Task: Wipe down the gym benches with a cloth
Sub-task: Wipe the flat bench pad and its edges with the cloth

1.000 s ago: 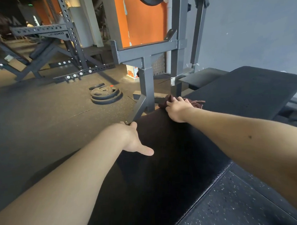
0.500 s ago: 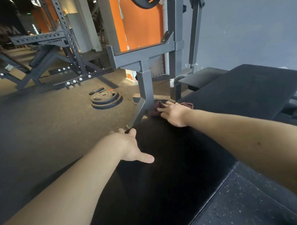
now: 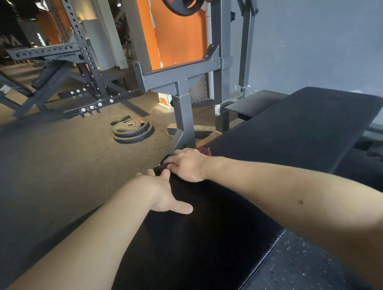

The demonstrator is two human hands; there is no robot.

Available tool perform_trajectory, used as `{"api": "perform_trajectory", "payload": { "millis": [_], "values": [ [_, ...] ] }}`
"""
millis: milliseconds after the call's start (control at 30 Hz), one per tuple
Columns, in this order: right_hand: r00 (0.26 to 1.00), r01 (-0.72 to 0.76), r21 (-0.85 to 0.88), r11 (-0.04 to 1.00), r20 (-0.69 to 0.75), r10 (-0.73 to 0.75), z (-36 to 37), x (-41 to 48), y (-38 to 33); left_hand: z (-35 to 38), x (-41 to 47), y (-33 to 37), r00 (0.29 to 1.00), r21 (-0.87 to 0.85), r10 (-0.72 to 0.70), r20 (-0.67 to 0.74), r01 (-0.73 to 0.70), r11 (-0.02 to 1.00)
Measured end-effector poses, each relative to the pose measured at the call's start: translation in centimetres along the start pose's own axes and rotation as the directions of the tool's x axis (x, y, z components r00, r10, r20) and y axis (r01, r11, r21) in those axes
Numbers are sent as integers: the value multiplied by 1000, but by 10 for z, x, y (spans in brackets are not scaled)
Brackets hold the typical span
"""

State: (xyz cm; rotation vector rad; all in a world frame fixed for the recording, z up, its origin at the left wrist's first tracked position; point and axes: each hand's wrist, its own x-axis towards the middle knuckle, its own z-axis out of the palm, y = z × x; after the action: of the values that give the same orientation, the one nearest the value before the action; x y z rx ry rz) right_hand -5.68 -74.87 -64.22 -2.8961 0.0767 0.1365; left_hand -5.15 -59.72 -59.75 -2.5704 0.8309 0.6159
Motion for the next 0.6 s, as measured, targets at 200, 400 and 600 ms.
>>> {"api": "perform_trajectory", "payload": {
  "millis": [200,400,600],
  "values": [
    [994,-96,-87,992,39,99,-9,6,31,-3,2,1,1000,0,10,0,-10,1000],
    [900,-434,-197,879,-71,429,-30,-1,108,-2,5,1,1000,-26,1,-8,-1,1000],
    [938,-346,-154,926,-47,343,-20,-23,73,-6,2,3,1000,-22,8,-2,-8,1000]
  ]
}}
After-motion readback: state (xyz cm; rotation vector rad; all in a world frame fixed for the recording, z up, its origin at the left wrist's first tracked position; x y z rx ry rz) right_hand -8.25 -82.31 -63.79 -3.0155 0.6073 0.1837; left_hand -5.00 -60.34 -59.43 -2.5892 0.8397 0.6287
